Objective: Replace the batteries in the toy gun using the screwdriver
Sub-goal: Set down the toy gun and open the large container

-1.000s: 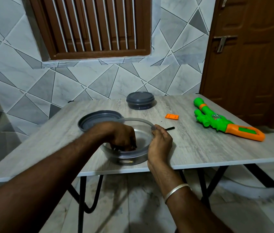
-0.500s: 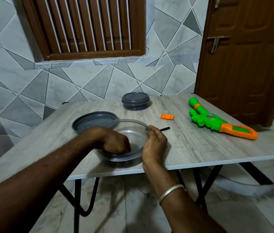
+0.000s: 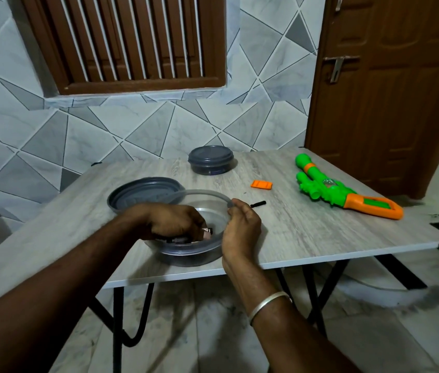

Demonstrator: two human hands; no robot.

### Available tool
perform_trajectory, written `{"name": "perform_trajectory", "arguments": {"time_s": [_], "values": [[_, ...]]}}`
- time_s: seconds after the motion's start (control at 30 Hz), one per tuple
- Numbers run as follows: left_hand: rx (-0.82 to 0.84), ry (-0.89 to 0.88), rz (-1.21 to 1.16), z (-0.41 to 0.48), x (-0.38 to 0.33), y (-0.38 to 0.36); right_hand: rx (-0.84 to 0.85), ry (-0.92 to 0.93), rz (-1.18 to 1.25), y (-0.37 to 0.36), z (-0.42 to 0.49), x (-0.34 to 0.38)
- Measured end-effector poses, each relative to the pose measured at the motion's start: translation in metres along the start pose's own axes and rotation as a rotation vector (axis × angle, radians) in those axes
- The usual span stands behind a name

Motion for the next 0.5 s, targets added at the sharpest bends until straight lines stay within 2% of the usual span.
{"name": "perform_trajectory", "arguments": {"time_s": [0.1,0.2,0.3,0.5], "values": [[-0.068,-0.058,-0.208,0.004,0.001,0.002,0.012,0.005,0.004,0.002,0.002,-0.001],[-0.166,-0.086,-0.57,0.007,0.005,0.006,0.057,0.002,0.013,0.0,0.001,-0.001],[-0.198,-0.123,-0.859,0.007,0.004,0.006,0.077,-0.007,0.036,0.002,0.0,0.001],[-0.296,-0.246,-1.012,0.002,-0.027,0.004,0.062,0.025,0.123,0.018,0.004,0.025]]}}
Point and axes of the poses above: each hand's wrist, its own z-axis towards the middle knuckle, its own y-axis out of the back of the hand, x = y × z, the point moved 6 cm from there along z, towards the middle knuckle, and after that the axes turned 3 degrees about y, right-handed, at the moved point
